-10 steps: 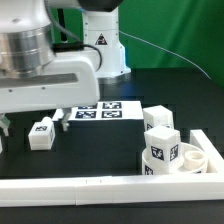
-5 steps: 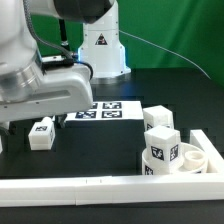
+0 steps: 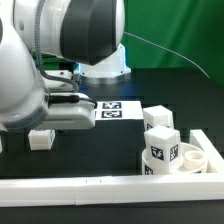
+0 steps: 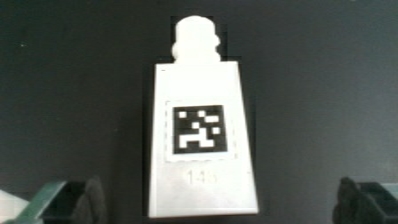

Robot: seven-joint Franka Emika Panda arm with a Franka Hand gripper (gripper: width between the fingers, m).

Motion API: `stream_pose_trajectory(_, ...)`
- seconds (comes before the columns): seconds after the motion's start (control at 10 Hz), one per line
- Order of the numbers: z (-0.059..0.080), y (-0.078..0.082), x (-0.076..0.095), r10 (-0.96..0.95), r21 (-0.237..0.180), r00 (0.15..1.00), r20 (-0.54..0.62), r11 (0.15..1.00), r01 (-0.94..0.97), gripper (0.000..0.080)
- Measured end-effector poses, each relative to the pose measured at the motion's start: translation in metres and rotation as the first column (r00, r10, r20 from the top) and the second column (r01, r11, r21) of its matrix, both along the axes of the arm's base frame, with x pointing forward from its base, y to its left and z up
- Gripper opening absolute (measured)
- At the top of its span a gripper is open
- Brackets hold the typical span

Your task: Assemble stool

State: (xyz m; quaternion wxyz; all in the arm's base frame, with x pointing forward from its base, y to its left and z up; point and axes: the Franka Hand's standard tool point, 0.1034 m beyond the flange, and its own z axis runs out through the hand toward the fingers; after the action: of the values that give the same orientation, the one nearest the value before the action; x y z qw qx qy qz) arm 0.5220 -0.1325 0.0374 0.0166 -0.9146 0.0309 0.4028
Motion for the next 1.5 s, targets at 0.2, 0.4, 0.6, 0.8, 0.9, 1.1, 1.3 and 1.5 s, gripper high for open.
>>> stream_pose_trajectory(0.2,-0.004,0.001,-0.018,-0.049,-0.025,0.995,-0.086,0.999,0.047,0.0649)
stream_pose_trajectory(0.4,-0.016,-0.002,-0.024,-0.052,-0.022,0.992,-0.111,0.999,0.05,0.0649)
stream_pose_trajectory(0.6,-0.017,-0.003,-0.028,-0.059,-0.022,0.99,-0.124,0.998,0.057,0.0649)
stream_pose_trajectory(0.8,-0.018,-0.003,-0.029,-0.06,-0.022,0.99,-0.125,0.998,0.057,0.0526)
stream_pose_trajectory(0.9,-0.018,-0.003,-0.029,-0.06,-0.022,0.99,-0.125,0.998,0.058,0.039)
stream_pose_trajectory(1.1,-0.018,-0.003,-0.029,-0.06,-0.023,0.99,-0.126,0.998,0.058,0.0333)
stream_pose_trajectory(1.3,-0.018,-0.003,-0.029,-0.06,-0.023,0.99,-0.126,0.998,0.058,0.0333)
stream_pose_trajectory(1.5,-0.017,-0.003,-0.029,-0.06,-0.023,0.99,-0.126,0.998,0.058,0.0333)
